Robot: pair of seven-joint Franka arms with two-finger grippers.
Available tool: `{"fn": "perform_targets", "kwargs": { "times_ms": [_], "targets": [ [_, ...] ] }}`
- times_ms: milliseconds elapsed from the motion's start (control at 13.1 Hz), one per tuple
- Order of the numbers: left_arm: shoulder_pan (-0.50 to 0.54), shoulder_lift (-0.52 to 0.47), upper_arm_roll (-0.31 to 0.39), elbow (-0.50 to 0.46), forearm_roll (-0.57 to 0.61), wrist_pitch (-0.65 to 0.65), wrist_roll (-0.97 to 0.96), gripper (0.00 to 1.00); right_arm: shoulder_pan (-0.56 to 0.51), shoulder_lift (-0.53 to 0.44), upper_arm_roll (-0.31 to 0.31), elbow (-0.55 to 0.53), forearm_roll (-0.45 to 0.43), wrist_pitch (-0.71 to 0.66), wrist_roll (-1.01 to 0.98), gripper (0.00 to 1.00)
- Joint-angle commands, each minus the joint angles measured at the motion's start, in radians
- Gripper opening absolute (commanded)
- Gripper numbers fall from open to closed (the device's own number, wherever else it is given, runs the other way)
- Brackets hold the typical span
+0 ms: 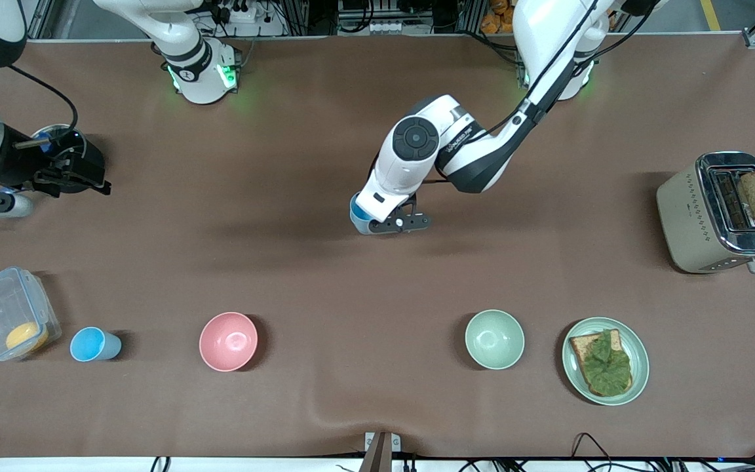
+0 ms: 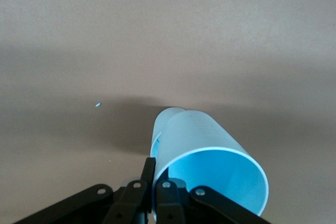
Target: Stack blue cups with both arms
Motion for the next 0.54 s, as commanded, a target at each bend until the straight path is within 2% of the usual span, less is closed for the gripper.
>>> {"fn": "perform_targets", "kwargs": {
  "times_ms": [0,459],
  "targets": [
    [-0.015,0.01,0.004,0.007,0.017,-0.006,-0.032,0.0,-0.012,-0.005,0.017,0.016,-0.071,-0.004,0.004,1.0],
    [-0.008,-0.026,0.003,-0.033,0.019,-0.028,-0.103,0.0,-0.047,0.0,0.017,0.065,-0.077,-0.045,0.004,1.0]
  ]
}}
